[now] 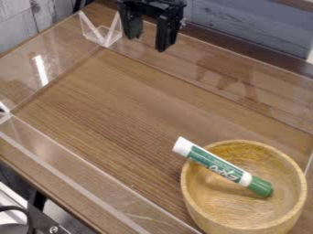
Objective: Put the blue object in the brown bowl
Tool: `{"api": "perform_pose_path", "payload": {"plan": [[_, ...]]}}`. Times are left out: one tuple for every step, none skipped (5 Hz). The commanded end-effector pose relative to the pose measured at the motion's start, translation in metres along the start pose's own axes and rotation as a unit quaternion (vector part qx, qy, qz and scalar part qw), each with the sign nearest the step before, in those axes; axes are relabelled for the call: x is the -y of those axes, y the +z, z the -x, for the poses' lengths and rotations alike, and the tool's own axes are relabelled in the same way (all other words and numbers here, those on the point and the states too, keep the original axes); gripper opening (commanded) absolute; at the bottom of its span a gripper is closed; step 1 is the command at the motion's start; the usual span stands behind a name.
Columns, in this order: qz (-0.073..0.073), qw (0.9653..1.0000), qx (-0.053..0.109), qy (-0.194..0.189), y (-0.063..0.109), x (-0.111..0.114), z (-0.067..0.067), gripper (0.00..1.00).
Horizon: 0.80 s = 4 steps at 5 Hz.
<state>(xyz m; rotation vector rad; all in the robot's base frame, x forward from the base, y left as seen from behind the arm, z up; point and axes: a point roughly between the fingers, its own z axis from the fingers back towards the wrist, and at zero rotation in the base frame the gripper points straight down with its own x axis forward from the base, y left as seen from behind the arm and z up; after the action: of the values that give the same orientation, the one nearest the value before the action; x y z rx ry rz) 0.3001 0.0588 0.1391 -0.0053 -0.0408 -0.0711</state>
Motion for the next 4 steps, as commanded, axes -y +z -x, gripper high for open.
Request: {"api": "perform_pose_path", "payload": {"plan": [[-0.013, 0.9992, 0.039, -0.002, 0.022, -0.0037, -0.001, 1.0], [-0.013, 0.9991, 0.04, -0.005, 0.0208, -0.0043, -0.0009, 1.0], [-0.013, 0.999, 0.042, -0.009, 0.0197, -0.0054, -0.0015, 1.0], [-0.014, 0.9988, 0.044, -0.012, 0.0185, -0.0068, -0.0026, 1.0]]}}
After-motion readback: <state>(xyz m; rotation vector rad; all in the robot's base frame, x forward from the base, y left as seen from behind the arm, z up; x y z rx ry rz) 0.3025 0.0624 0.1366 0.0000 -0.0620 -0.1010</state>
